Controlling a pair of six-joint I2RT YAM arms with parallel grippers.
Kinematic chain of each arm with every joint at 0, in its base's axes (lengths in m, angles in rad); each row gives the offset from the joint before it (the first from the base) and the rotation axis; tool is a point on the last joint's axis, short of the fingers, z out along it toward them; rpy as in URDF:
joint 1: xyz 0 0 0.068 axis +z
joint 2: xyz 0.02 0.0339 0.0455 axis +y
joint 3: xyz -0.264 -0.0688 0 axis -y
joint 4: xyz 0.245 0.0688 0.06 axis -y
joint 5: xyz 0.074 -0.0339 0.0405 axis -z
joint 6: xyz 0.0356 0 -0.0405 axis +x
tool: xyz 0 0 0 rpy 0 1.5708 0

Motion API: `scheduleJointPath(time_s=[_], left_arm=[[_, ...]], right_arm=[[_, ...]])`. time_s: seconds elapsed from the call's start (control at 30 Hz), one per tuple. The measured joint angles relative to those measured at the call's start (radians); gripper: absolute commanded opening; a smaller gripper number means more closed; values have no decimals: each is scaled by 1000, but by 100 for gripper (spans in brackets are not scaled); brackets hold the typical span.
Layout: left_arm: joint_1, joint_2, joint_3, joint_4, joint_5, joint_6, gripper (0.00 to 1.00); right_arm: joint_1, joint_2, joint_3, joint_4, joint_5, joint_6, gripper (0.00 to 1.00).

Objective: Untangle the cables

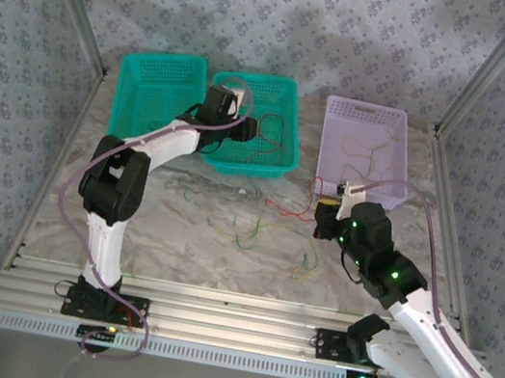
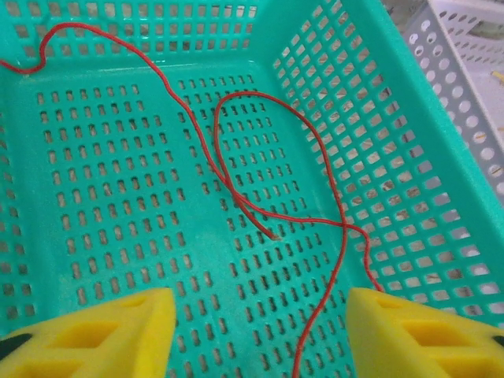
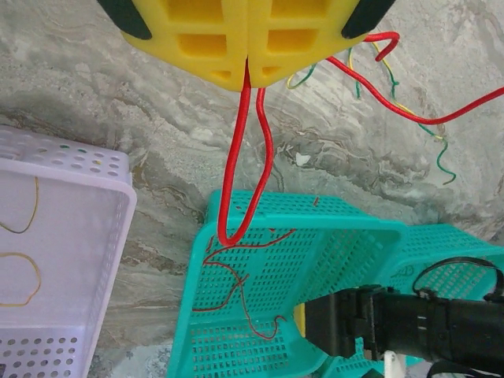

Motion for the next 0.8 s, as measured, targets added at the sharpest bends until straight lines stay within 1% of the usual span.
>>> scheduleJointPath(time_s=[0.07,0.13,0.23,0.33,0.43,0.57,0.7,0.8], left_arm=[[0,-22,26,-35,7,-1,74],[0,-56,53,-56,19,-4,79],[0,-146,69,-78,32,-13,88],[0,-258,72,-90,36,-24,99],[0,-363,70,-98,33,-33,100],[0,-489,33,-115,0,-55,100],[0,-586,-52,-151,-53,-89,100],[0,-664,-152,-186,-97,-115,100]], right_arm=[[0,43,38,-8,11,0,0],[-1,103,85,-16,15,-1,0],[-18,209,163,-23,3,-4,0],[-56,320,241,-24,-31,-3,0],[-87,436,341,-31,-58,-4,0],[-100,589,500,-41,-87,-10,0],[-108,716,636,-49,-106,-15,0],[-117,825,745,-66,-124,-18,0]])
